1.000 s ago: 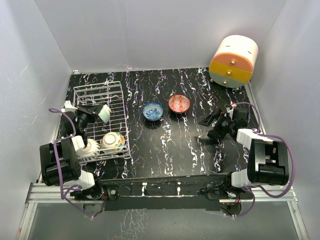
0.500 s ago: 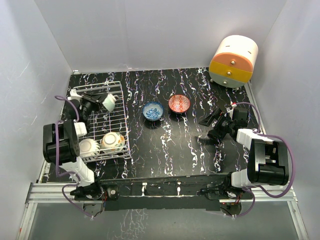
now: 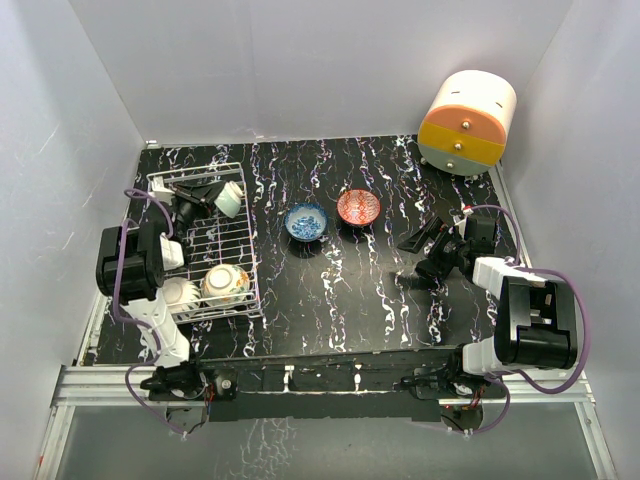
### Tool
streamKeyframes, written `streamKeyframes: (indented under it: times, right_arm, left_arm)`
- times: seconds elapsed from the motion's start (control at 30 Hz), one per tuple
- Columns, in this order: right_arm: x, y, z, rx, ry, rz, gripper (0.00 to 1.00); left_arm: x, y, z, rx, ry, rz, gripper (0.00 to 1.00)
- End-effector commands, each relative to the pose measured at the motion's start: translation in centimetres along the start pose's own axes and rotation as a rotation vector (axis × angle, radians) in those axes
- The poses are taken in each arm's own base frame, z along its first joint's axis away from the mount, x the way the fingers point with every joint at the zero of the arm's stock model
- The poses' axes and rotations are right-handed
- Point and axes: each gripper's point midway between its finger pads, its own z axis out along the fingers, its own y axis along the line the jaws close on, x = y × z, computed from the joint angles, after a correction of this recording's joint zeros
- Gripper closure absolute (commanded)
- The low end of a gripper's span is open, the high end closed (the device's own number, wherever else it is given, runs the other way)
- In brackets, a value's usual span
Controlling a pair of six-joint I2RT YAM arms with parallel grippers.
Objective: Load the bowls into the dish rack
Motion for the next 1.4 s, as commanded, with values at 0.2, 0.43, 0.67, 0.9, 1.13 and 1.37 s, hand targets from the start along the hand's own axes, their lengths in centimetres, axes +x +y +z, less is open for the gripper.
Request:
streamKeyframes:
  times: [0.2,0.43,0.67,0.9,1.13,1.37]
  right_arm:
    - [-1.2,0.7,0.3,-0.026,-0.036,-0.043,0.02]
    - [-1.2,0.7,0.4,-0.031,-0.035,-0.040,0.02]
    - [-1.2,0.7,0.4,-0.033,-0.036,-0.039,0.02]
    - [-1.1,0.6,0.4,-0.031,-0.033,-0.037,0.02]
    - [-1.1,0.7,0.4,-0.033,-0.035,-0.037,0.02]
    - [-0.9,0.7,0.4,-0.041,-0.032,-0.036,0.02]
  left_arm:
    - [0.3,0.3,-0.7,0.062,-0.009,-0.060,0.90]
    - [-0.5,2.0,-2.0,-0.100,-0.023,-0.012,0.71]
    - [-0.7,3.7,-2.9,-0.245,-0.007,0.025,0.60]
    - [-1.3,4.0,-3.0,-0.321,-0.004,0.073,0.55]
    - [-3.2,4.3,-4.3,-0.541,0.004,0.229,0.49]
    - [-3.3,5.2,-5.8,-0.660,0.027,0.266,0.48]
